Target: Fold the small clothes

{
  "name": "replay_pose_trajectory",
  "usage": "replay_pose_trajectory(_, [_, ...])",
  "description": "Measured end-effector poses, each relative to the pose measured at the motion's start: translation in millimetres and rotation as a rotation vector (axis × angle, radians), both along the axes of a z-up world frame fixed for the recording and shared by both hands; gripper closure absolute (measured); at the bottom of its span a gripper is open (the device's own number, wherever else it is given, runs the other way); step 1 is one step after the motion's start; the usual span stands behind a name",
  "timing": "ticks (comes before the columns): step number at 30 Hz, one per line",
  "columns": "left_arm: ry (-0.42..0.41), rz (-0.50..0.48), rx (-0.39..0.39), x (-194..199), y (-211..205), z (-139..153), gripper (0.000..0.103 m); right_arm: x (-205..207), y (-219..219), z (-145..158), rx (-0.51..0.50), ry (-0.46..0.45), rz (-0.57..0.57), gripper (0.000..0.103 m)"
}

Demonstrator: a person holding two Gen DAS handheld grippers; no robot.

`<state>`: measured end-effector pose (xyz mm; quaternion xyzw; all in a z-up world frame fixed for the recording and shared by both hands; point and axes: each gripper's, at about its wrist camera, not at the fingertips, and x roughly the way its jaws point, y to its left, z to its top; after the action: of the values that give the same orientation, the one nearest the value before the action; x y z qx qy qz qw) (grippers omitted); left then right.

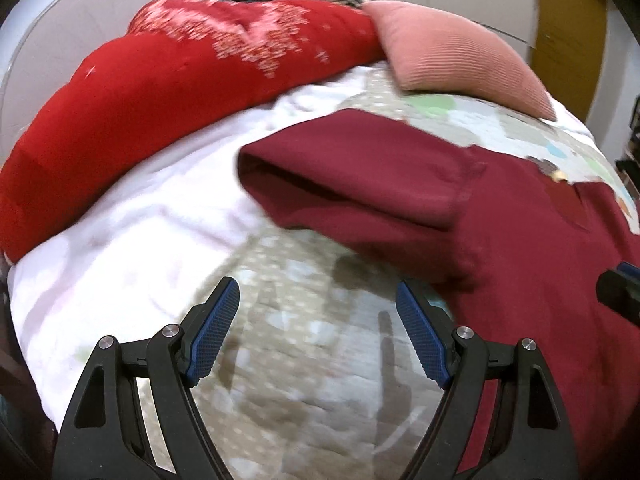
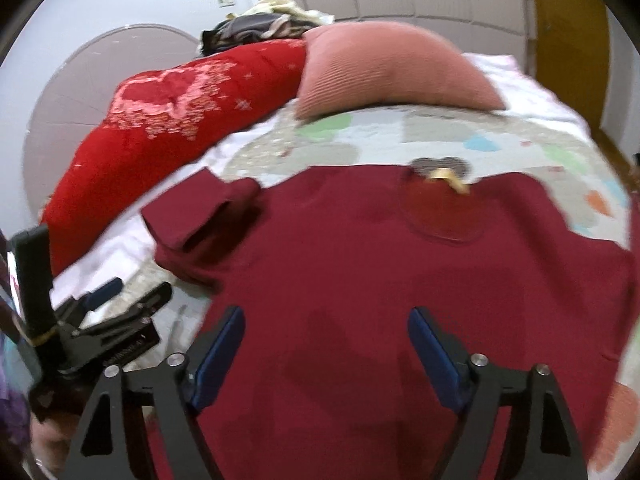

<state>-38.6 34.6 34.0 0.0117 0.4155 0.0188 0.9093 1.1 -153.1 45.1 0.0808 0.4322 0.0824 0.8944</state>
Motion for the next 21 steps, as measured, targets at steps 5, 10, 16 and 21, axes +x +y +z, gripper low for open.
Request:
replay_pose_trajectory(5, [0.014, 0.048, -0.025, 5.6, 24.0, -12.2, 0.022, 35.9, 29.0, 0.3, 0.145, 0.012, 0.061, 0.023])
replay_pose_trajectory(10, [0.045, 0.059, -0.103, 7.2, 38.2, -21.3, 0.022, 79.9, 67.3, -2.4, 0.178, 0.026, 0.093, 0.027])
replay_pose_trajectory(16, [0.043, 0.044, -0.101, 8.1, 34.9, -23.2, 0.022, 123.6, 76.3, -28.2, 0.287, 0.120, 0.043, 0.088])
replay_pose_trajectory(21, [0.040, 0.045, -0.107, 10.8, 34.9, -21.9, 0.022, 102.6, 64.3, 8.0, 0.222, 0.006, 0.072, 0.094])
